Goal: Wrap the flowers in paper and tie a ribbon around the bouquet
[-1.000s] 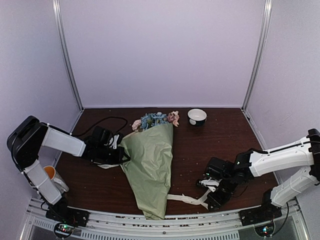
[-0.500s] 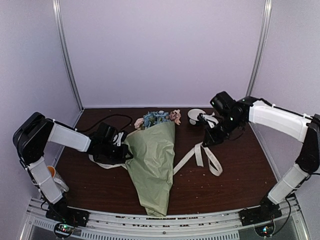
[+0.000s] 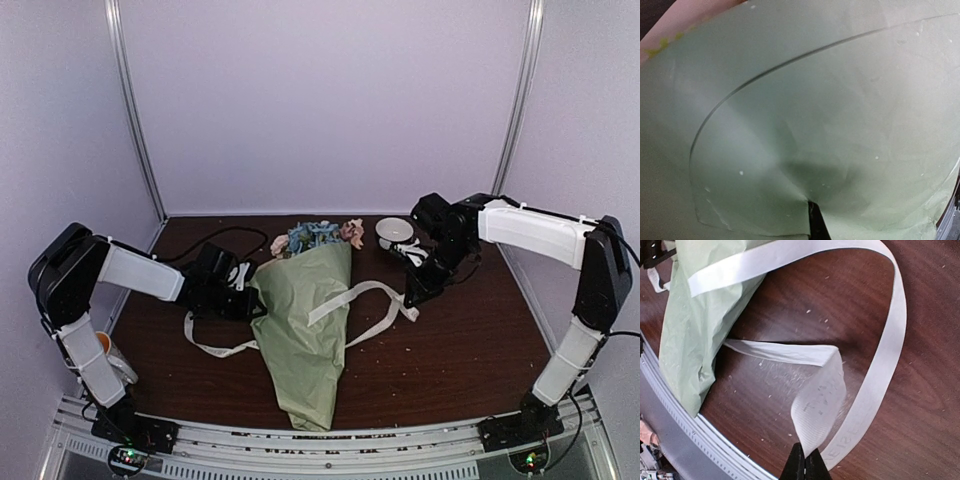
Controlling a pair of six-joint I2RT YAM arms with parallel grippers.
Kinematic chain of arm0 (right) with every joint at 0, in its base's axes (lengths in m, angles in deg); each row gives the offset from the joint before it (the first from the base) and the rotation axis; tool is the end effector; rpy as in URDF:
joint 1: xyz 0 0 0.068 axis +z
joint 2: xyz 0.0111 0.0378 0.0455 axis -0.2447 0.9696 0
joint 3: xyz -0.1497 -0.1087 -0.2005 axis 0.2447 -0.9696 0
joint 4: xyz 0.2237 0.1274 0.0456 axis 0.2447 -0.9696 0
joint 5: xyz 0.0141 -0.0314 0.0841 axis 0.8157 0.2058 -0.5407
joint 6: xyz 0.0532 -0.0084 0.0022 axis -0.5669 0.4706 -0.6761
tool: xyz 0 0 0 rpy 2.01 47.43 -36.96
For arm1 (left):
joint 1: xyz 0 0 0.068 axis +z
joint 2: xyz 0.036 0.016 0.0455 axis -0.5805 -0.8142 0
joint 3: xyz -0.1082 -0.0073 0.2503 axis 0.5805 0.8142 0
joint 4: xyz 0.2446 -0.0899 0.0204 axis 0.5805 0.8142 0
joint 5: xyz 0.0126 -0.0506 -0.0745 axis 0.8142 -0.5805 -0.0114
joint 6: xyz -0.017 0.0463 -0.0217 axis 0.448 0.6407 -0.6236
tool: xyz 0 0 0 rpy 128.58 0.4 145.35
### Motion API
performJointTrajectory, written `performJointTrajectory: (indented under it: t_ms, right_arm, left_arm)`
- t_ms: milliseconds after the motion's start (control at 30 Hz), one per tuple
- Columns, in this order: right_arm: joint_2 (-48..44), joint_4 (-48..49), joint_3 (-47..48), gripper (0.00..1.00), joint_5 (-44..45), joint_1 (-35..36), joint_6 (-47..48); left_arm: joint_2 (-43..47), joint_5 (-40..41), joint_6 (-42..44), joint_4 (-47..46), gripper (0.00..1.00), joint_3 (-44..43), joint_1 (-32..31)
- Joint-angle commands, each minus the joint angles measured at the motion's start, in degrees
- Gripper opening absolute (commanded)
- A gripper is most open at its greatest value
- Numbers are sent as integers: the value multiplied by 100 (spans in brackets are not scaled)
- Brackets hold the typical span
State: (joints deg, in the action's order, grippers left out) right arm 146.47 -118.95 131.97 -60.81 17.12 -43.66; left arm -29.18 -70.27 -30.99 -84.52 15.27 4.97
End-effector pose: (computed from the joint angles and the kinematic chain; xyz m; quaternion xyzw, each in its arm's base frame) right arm 0.2739 0.1836 0.2542 -0.2640 0.9342 0.2342 0.0513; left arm 0.2793 -0.1779 0.1283 0.0405 0.9295 -0.3050 0.2035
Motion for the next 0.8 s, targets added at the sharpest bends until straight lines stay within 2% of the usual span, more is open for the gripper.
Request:
performJointTrajectory:
  t_ms: [0, 133, 233, 300, 433, 633, 767]
  right_arm:
    - [-867, 200, -155, 0, -889, 256, 266]
    - [-908, -187, -166, 0, -854, 1018, 527]
    - [-532, -608, -417, 19, -607, 1606, 528]
    - [-464, -600, -633, 33, -254, 1696, 438]
    - [-524, -50, -420, 49, 76, 1689, 330]
    - [-66, 1634, 192, 50, 514, 1699, 133]
    - [569, 3024, 522, 47, 223, 1739, -535]
  left_arm:
    - [-81, 126, 131, 80, 0, -17, -104]
    - [-85, 127, 78, 15, 0, -37, -112]
    - [-76, 142, 75, 53, 0, -77, -116]
    - [-68, 176, 110, 94, 0, -98, -120]
    - [-123, 139, 129, 125, 0, -144, -126]
    - [-112, 179, 114, 140, 0, -152, -129]
    - [-98, 250, 89, 145, 0, -108, -125]
